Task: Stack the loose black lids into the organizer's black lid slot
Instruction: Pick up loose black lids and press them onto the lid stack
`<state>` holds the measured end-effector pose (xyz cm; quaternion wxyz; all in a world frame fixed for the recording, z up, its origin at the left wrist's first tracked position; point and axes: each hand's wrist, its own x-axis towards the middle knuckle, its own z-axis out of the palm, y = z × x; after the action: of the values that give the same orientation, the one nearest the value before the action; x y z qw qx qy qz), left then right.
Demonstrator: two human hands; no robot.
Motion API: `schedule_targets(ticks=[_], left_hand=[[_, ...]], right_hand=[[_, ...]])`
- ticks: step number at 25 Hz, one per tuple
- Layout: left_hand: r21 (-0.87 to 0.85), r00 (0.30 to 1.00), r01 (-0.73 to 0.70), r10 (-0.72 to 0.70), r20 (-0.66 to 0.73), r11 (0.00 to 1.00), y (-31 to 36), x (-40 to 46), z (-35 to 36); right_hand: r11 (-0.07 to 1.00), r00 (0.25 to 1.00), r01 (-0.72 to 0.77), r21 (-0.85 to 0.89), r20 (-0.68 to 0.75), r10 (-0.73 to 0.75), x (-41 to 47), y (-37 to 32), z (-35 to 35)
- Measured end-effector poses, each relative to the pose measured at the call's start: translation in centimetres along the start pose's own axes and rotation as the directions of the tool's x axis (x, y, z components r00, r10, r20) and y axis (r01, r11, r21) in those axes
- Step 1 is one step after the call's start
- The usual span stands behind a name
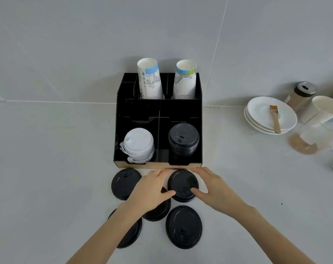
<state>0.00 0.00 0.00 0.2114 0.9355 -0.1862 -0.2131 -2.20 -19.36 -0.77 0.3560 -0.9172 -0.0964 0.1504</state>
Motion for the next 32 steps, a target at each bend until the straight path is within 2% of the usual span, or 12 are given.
schedule_targets(ticks=[6, 16, 26, 32], left_hand=[[0.111, 0.997, 0.037, -0.044, 0.057, 0.993, -1.0, 1.0, 1.8], [0.035, 0.999, 0.023, -0.024, 0.031, 0.999, -0.6, 1.2, 2.8], [-0.225, 0.979, -0.065, 0.019, -0.202, 0.972, 0.4, -1.0, 1.3], [-0.258, 0.932, -0.122, 0.022, -0.361, 0.959, 1.5, -1.8, 0.0]], right_hand=[[0.998, 0.997, -0.042, -0.055, 0.065, 0.045, 0.6, 1.7, 1.7], [0.999, 0.999, -0.036, -0.028, -0.023, 0.035, 0.4, 1.5, 2.2], [0.999, 0.984, 0.021, 0.043, -0.178, -0.013, -1.6, -0.4, 0.9], [0.996, 0.96, 0.062, 0.066, -0.276, -0.042, -1.9, -1.7, -0.4]])
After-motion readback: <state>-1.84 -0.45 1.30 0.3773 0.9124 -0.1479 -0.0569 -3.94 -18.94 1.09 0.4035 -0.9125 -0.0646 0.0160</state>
